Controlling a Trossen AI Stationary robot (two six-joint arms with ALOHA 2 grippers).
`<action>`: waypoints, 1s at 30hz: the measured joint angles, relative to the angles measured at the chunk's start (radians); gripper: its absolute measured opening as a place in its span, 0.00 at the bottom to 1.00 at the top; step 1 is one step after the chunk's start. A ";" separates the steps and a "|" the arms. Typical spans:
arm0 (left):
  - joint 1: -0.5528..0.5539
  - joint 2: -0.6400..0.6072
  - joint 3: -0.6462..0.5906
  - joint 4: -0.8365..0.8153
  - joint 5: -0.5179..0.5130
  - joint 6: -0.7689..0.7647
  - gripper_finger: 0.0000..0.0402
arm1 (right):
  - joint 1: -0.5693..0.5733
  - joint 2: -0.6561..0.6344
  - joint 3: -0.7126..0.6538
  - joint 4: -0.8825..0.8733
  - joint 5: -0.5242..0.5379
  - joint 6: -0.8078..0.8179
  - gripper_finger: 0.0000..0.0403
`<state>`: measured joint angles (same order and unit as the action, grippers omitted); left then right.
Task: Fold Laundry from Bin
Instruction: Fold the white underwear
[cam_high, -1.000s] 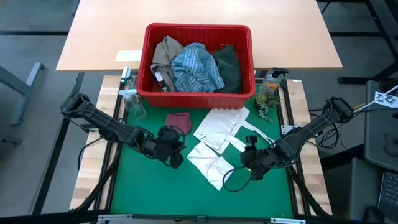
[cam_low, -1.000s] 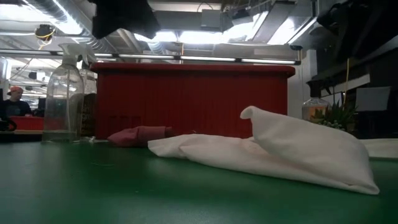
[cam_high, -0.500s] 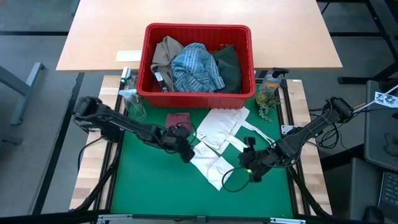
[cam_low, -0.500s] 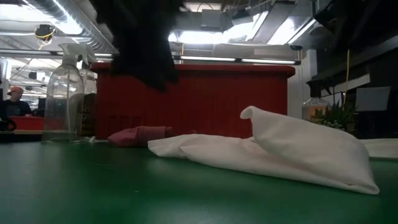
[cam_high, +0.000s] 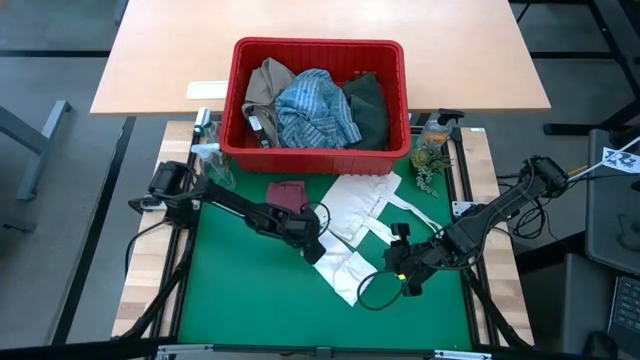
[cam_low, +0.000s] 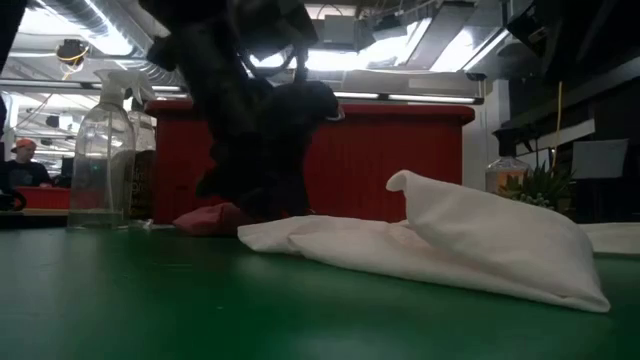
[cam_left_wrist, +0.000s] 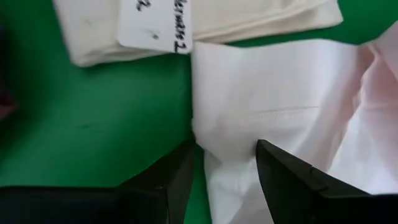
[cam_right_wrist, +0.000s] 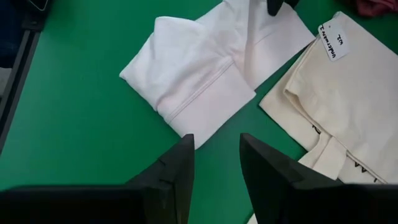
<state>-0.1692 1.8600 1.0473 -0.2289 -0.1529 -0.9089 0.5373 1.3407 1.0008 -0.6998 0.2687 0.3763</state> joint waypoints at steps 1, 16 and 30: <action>0.000 0.007 0.000 0.008 0.008 0.000 0.42 | 0.000 0.000 0.000 0.000 0.000 0.000 0.31; 0.004 0.023 0.001 0.013 0.115 0.000 0.05 | 0.000 0.032 0.000 0.079 -0.073 0.010 0.31; 0.006 -0.072 0.002 0.015 0.189 -0.005 0.01 | -0.001 0.258 0.000 0.282 -0.097 -0.018 0.31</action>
<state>-0.1627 1.7880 1.0489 -0.2135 0.0365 -0.9142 0.5362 1.5982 1.0010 -0.4181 0.1719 0.3582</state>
